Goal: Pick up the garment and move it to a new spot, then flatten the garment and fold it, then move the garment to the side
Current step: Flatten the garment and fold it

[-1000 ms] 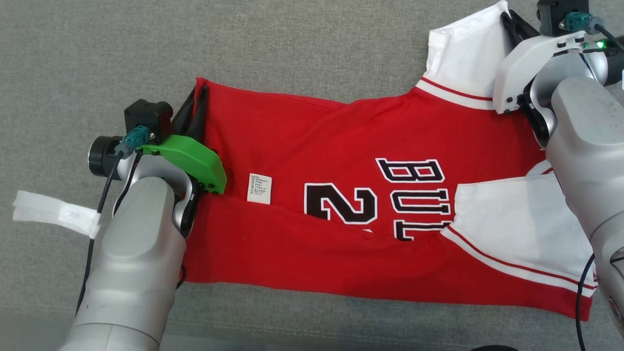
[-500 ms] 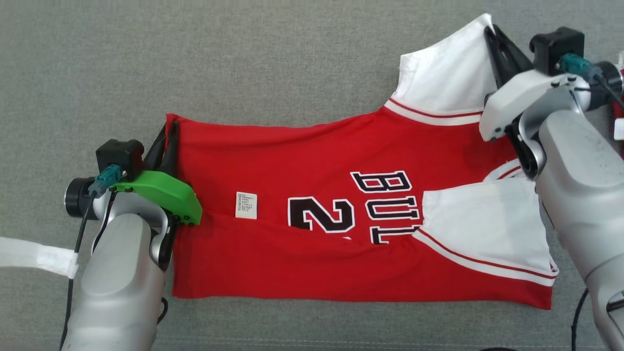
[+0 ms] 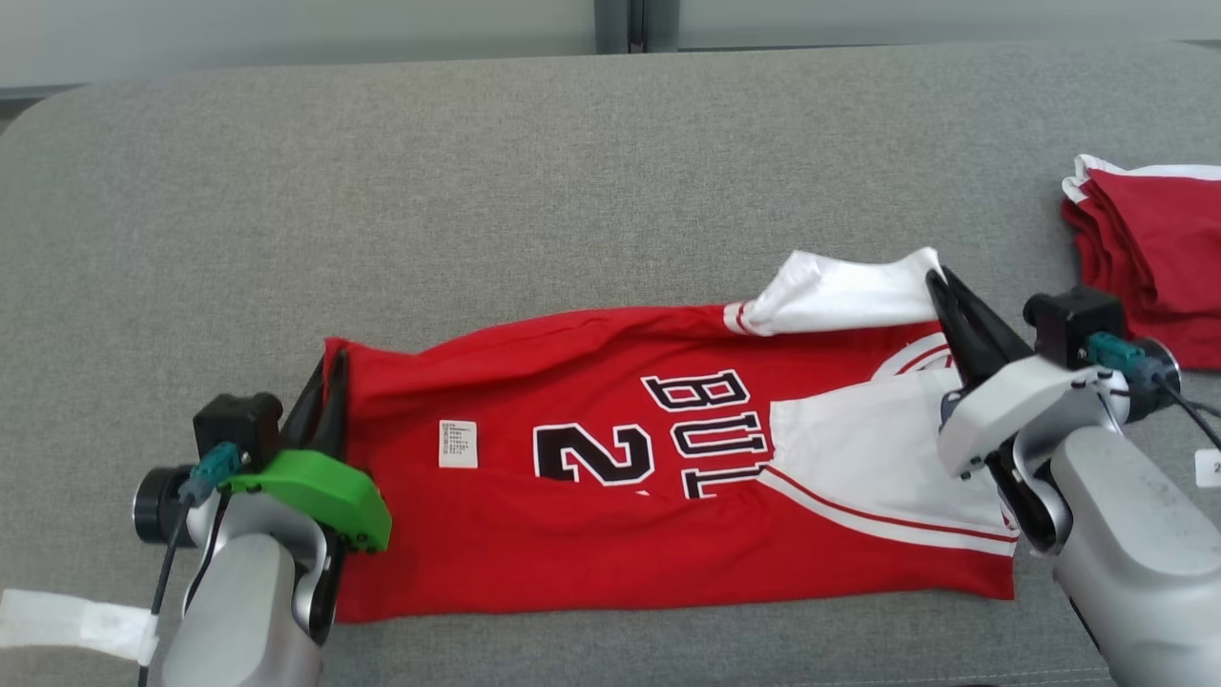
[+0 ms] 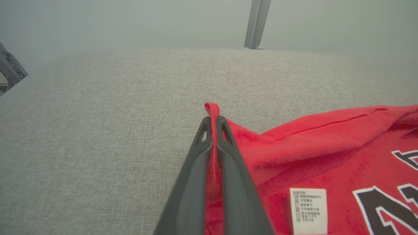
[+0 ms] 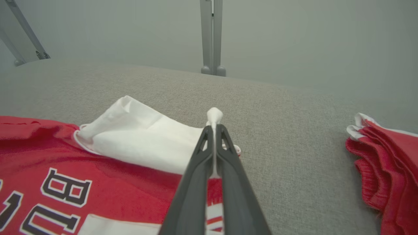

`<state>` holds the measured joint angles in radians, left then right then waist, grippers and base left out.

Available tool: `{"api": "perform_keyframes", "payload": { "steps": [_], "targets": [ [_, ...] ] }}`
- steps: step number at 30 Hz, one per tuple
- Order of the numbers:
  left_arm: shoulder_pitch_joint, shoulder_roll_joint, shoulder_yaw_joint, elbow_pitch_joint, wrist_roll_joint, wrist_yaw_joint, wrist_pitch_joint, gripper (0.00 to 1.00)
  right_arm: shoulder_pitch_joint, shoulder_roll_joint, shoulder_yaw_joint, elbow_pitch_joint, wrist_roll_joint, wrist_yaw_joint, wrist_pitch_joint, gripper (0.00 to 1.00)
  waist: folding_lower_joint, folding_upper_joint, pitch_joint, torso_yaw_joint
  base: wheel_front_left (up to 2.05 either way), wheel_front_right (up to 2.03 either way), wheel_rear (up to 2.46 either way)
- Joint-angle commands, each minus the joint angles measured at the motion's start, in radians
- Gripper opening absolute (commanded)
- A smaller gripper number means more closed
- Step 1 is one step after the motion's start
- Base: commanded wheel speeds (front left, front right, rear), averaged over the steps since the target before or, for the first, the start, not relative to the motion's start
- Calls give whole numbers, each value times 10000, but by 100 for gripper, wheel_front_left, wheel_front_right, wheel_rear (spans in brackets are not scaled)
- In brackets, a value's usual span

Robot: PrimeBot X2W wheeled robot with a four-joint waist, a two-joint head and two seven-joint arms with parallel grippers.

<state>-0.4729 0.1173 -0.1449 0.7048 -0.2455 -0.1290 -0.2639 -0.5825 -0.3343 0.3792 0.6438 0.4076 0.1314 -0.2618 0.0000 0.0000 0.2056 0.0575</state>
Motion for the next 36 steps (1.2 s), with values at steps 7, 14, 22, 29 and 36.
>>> {"api": "perform_keyframes", "payload": {
  "steps": [7,14,22,29,36],
  "targets": [
    [1308,82,511,185,-138,-26,5,0,1613,70,-287,-456,387,-18,-35,0,0,0,-614,-294,0,0,0],
    [2059,-26,985,218,-139,-26,5,0,2468,245,-727,-606,378,-20,-36,0,0,0,-879,-441,0,0,0],
    [2520,-168,1386,292,9,-26,5,29,3051,454,-895,-450,241,-20,-35,0,0,0,-982,-544,0,0,0],
    [2926,-337,2019,-63,247,250,5,100,3402,442,-1466,-592,194,-18,-35,100,0,0,-1070,-529,0,0,0],
    [3718,-537,2386,-886,722,526,7,100,3897,659,-2508,-1191,-332,-17,-36,100,0,0,-1443,-489,0,0,0]
  ]
}}
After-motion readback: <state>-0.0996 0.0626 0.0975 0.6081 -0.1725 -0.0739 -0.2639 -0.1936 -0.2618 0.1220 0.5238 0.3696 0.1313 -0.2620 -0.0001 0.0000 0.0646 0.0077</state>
